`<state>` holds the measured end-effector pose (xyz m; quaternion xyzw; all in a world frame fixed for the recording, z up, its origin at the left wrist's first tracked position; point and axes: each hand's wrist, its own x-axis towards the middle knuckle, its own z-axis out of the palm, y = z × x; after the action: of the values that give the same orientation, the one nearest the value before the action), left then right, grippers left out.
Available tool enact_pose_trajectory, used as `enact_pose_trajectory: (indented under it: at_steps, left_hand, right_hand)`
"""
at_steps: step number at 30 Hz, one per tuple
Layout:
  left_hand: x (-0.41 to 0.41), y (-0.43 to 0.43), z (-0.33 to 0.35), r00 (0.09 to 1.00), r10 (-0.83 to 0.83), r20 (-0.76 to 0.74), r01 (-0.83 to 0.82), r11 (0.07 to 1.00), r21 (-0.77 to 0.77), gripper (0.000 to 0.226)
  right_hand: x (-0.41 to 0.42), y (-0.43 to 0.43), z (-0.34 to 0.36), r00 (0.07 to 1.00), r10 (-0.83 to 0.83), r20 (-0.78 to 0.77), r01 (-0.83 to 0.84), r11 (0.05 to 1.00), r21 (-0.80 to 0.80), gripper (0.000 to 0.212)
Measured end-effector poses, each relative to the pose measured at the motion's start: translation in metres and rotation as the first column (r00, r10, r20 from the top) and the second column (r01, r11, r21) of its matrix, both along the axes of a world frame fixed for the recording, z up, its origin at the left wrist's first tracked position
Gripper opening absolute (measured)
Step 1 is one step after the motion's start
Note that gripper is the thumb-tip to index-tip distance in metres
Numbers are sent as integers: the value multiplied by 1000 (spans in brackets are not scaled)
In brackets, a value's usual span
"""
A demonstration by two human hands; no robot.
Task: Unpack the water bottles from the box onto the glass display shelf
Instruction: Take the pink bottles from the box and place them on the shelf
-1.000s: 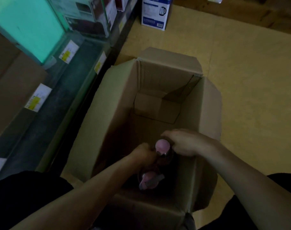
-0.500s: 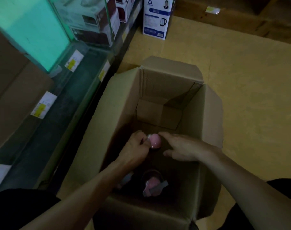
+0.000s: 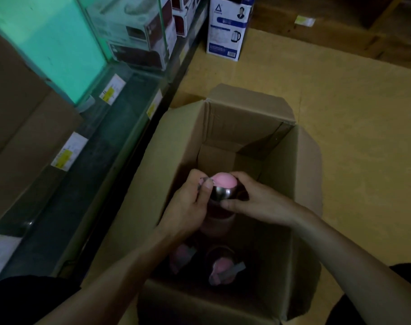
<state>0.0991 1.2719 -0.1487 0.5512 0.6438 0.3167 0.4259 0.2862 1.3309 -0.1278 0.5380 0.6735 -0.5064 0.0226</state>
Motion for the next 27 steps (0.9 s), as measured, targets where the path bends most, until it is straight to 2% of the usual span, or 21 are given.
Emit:
enact_pose_trajectory:
  at_steps: [4, 8, 11, 14, 19, 22, 27]
  left_hand:
    - [-5, 5, 4, 997, 65, 37, -67, 996, 60, 16]
    - [-4, 10, 14, 986, 143, 84, -149, 986, 71, 21]
    - [-4, 12, 15, 976, 204, 77, -210, 975, 78, 23]
    - [-7, 16, 12, 965, 248, 90, -250, 968, 17, 25]
    - [-13, 12, 13, 979, 159, 128, -153, 987, -53, 26]
    - [-12, -1, 13, 983, 95, 158, -80, 992, -101, 23]
    - [-9, -20, 29, 937, 157, 313, -86, 970, -229, 30]
  right_hand:
    - [-3, -4, 5, 983, -96, -156, 82, 992, -92, 71]
    - [-11, -11, 5, 918, -261, -298, 195, 953, -234, 68]
    - [-15, -18, 4, 886, -313, -343, 181, 913, -366, 75]
    - [-14, -23, 5, 845, -397, -357, 209, 861, -464, 62]
    - [-7, -29, 1, 762, -515, -391, 294, 815, -500, 63]
    - [-8, -23, 6, 720, -562, -406, 349, 800, -488, 73]
    - [-13, -24, 20, 706, -581, -405, 365, 789, -494, 69]
